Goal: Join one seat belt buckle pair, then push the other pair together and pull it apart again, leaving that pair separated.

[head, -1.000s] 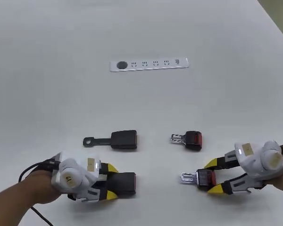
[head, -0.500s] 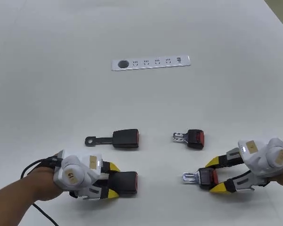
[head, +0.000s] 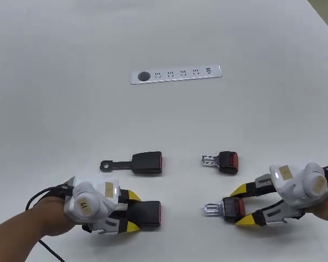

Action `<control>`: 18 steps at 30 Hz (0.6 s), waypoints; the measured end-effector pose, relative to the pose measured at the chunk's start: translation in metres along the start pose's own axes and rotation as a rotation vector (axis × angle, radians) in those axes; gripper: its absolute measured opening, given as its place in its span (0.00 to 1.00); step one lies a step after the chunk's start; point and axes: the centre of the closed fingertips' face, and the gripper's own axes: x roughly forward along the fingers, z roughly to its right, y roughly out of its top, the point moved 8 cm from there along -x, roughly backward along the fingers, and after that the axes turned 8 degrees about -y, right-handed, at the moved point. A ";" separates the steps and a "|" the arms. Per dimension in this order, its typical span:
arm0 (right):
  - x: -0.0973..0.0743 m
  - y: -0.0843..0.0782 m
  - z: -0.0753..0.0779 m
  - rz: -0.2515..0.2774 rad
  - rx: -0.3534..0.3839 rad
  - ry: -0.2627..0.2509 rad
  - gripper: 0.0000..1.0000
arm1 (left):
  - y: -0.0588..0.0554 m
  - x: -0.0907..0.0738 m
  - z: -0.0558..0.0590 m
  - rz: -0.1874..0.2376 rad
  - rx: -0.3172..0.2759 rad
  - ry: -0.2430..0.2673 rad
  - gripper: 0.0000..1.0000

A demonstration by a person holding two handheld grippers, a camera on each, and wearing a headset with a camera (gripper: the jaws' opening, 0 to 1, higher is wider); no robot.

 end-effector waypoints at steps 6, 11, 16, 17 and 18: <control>0.011 0.007 -0.004 0.032 0.008 -0.002 0.34 | 0.001 0.000 -0.001 0.001 -0.018 0.000 0.34; 0.019 0.015 -0.006 0.047 0.006 0.000 0.34 | 0.002 0.000 -0.001 0.002 -0.022 -0.002 0.34; 0.028 0.022 -0.010 0.068 0.007 0.003 0.34 | 0.002 0.000 -0.001 -0.003 -0.022 0.000 0.34; 0.029 0.023 -0.010 0.069 0.009 0.007 0.34 | 0.002 0.000 -0.001 -0.004 -0.023 0.000 0.34; 0.031 0.026 -0.011 0.076 0.007 0.007 0.34 | 0.003 0.000 -0.001 -0.003 -0.024 0.000 0.34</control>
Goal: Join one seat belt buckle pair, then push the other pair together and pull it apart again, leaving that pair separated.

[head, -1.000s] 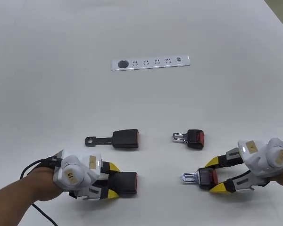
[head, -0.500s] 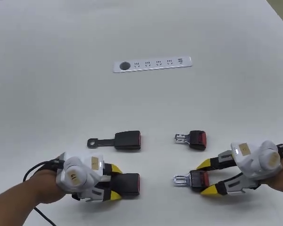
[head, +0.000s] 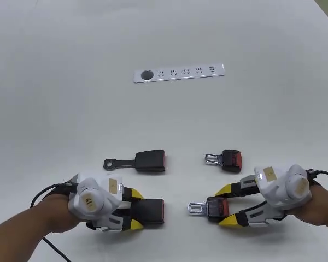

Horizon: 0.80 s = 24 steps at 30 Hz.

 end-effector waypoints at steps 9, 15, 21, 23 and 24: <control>0.019 0.014 0.000 0.028 0.001 0.011 0.34 | 0.002 0.000 0.000 -0.007 -0.002 -0.004 0.34; 0.030 0.022 -0.001 0.036 0.000 0.022 0.34 | 0.003 -0.001 0.001 -0.015 0.003 -0.005 0.34; 0.039 0.029 -0.002 0.044 0.003 0.037 0.34 | 0.002 0.000 -0.001 -0.020 0.010 -0.001 0.34; 0.040 0.030 -0.002 0.043 -0.001 0.037 0.34 | 0.001 -0.001 -0.001 -0.017 0.005 -0.002 0.34; 0.042 0.031 -0.002 0.043 0.001 0.039 0.34 | 0.001 -0.001 -0.001 -0.015 0.003 0.000 0.34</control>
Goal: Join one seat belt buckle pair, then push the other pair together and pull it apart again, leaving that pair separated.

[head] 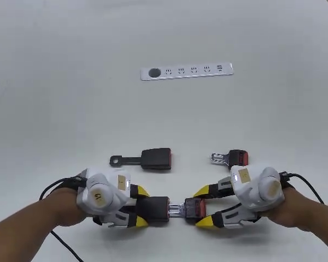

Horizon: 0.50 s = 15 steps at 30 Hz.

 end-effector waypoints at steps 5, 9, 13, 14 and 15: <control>0.007 0.005 -0.001 0.002 0.001 0.003 0.34 | 0.000 0.000 0.000 -0.010 0.013 0.001 0.34; 0.007 0.005 0.000 -0.009 0.000 0.002 0.34 | -0.001 0.000 0.001 -0.013 0.030 0.006 0.34; 0.008 0.006 0.001 -0.015 0.008 -0.004 0.34 | 0.000 0.000 0.001 -0.023 0.036 0.007 0.34; 0.008 0.007 0.001 -0.017 0.010 -0.005 0.34 | 0.001 0.000 0.002 -0.024 0.037 0.006 0.34; 0.009 0.008 0.000 -0.019 0.009 -0.006 0.34 | 0.001 0.000 0.002 -0.024 0.038 0.006 0.33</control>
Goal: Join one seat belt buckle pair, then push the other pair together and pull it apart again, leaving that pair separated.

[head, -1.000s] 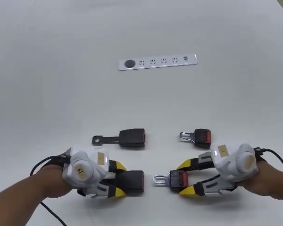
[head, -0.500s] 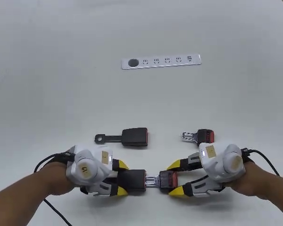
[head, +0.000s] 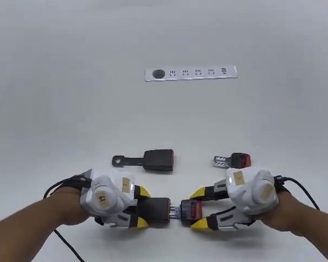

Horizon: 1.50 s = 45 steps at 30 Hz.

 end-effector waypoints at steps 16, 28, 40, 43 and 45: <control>0.013 0.009 -0.001 -0.025 -0.002 -0.017 0.34 | 0.000 0.001 0.001 -0.008 0.014 -0.008 0.33; 0.019 0.017 -0.006 -0.047 -0.003 -0.051 0.34 | -0.001 -0.002 -0.001 -0.008 0.013 -0.008 0.33; 0.017 0.015 -0.006 -0.051 -0.009 -0.073 0.34 | -0.006 -0.004 -0.001 0.027 0.024 -0.020 0.33; 0.017 0.013 -0.007 -0.042 -0.005 -0.079 0.34 | -0.008 -0.003 0.000 0.048 0.025 -0.022 0.33; 0.016 0.012 -0.007 -0.036 -0.005 -0.082 0.34 | -0.010 -0.003 0.000 0.059 0.025 -0.022 0.33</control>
